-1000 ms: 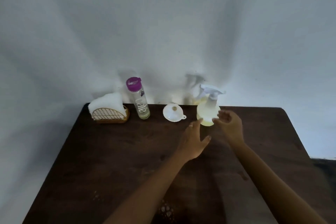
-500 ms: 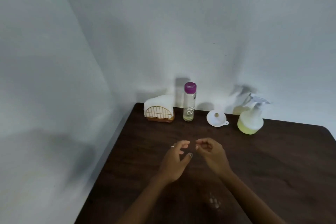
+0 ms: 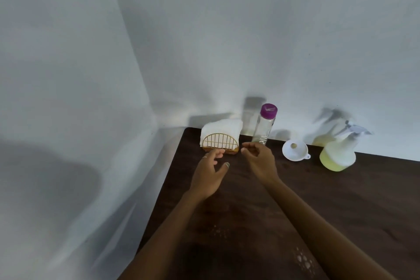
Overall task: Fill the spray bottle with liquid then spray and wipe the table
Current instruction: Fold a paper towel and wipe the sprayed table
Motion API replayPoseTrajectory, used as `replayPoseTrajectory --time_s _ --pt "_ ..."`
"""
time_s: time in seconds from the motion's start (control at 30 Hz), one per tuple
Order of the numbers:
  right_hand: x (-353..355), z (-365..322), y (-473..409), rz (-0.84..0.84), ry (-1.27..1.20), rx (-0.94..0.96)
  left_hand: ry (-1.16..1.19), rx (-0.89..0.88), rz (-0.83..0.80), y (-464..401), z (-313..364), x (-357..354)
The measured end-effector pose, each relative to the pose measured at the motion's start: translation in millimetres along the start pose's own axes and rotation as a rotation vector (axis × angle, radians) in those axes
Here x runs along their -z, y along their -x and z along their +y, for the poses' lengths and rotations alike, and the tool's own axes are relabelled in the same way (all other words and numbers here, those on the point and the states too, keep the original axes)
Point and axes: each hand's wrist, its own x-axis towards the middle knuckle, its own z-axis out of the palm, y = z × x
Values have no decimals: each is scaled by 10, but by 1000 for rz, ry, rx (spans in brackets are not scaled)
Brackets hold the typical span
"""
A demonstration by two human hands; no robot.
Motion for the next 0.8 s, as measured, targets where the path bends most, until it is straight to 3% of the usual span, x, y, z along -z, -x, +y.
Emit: replayPoseTrajectory --time_s 0.43,0.8 --pt "-393 253 -1094 89 -281 -386 -253 -42 110 -1235 -88 -92" --pt "-532 334 -1239 198 -236 -240 -423 -128 -55 -1798 -91 -176"
